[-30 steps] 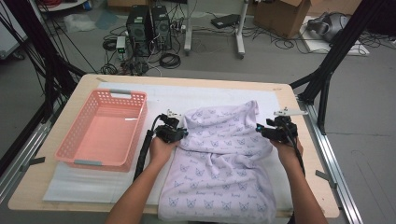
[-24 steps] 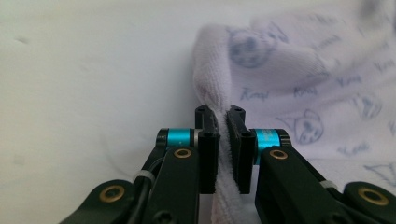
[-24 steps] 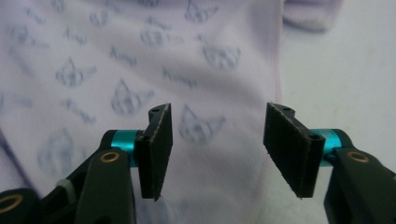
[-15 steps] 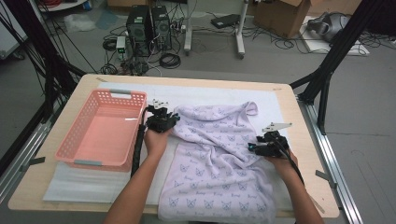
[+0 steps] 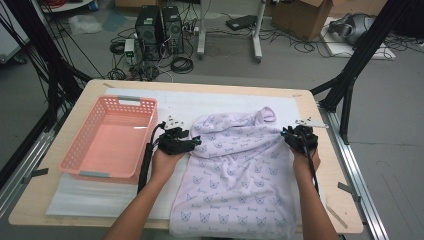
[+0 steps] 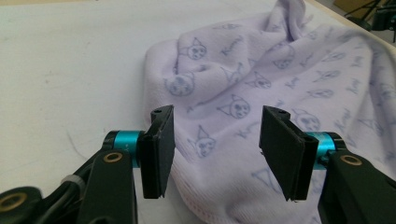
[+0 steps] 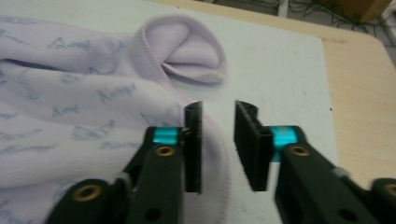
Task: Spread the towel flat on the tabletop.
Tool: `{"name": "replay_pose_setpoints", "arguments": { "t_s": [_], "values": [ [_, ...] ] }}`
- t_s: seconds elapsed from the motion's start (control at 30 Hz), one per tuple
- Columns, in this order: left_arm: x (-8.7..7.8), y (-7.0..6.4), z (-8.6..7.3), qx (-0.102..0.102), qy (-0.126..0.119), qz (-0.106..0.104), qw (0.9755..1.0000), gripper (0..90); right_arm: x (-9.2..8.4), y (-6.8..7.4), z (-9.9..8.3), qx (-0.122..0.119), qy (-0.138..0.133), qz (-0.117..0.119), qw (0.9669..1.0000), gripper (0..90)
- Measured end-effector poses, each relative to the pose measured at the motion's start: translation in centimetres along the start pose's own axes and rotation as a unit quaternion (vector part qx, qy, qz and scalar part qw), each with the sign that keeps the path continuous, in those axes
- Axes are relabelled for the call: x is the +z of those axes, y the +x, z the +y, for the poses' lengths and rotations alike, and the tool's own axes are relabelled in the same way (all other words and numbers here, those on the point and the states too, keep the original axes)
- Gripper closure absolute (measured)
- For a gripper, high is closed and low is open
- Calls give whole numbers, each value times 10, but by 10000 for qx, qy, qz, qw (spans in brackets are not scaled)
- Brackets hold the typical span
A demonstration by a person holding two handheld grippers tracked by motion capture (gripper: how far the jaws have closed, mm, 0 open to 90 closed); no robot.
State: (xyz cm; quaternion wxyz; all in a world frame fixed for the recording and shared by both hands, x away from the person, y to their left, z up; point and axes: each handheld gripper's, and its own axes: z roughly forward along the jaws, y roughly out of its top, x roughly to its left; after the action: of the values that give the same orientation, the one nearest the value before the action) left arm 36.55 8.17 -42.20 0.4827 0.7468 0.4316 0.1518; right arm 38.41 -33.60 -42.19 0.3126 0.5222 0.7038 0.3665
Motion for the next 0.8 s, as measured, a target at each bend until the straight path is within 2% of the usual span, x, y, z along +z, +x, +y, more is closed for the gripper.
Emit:
{"name": "replay_pose_setpoints", "arguments": {
  "t_s": [0.1,0.17,0.27,0.33,0.4,0.43,0.47,0.5,0.53,0.57,0.63,0.7,0.73,0.77,0.8],
  "values": [
    [-3,-7,-10,118,149,-135,9997,444,-13,4,1,-117,-66,126,9998,618],
    [-4,-10,-19,183,375,-203,9989,436,-22,5,-1,-51,-120,365,9993,598],
    [-3,-13,-30,223,702,-64,9973,429,-37,9,-10,-74,-103,691,9975,554],
    [-1,-15,-34,240,824,-50,9963,421,-43,12,-17,-124,27,861,9962,532],
    [1,-19,-34,349,801,48,9962,419,-49,17,-29,-302,175,982,9946,520],
    [1,-19,-34,341,788,85,9963,464,-50,18,-35,-393,251,963,9943,510],
    [3,-21,-34,431,760,266,9958,545,-51,19,-39,-445,335,974,9937,509],
    [3,-21,-34,514,761,349,9952,657,-51,19,-45,-475,434,975,9932,508],
    [3,-19,-34,437,705,294,9961,780,-50,18,-48,-469,486,972,9930,508],
    [3,-18,-33,354,679,385,9963,856,-49,16,-52,-460,544,936,9931,508],
    [1,-13,-32,237,583,609,9962,876,-45,12,-55,-354,709,942,9924,513],
    [-1,-9,-31,119,445,750,9961,878,-40,12,-55,-347,794,961,9916,543],
    [-2,-7,-30,67,373,817,9959,879,-39,13,-54,-319,812,950,9917,601],
    [-3,-5,-29,1,306,883,9956,879,-38,13,-52,-321,814,937,9917,764],
    [-4,-3,-29,-63,246,944,9952,879,-36,13,-50,-344,808,1011,9910,855]
  ]
}}
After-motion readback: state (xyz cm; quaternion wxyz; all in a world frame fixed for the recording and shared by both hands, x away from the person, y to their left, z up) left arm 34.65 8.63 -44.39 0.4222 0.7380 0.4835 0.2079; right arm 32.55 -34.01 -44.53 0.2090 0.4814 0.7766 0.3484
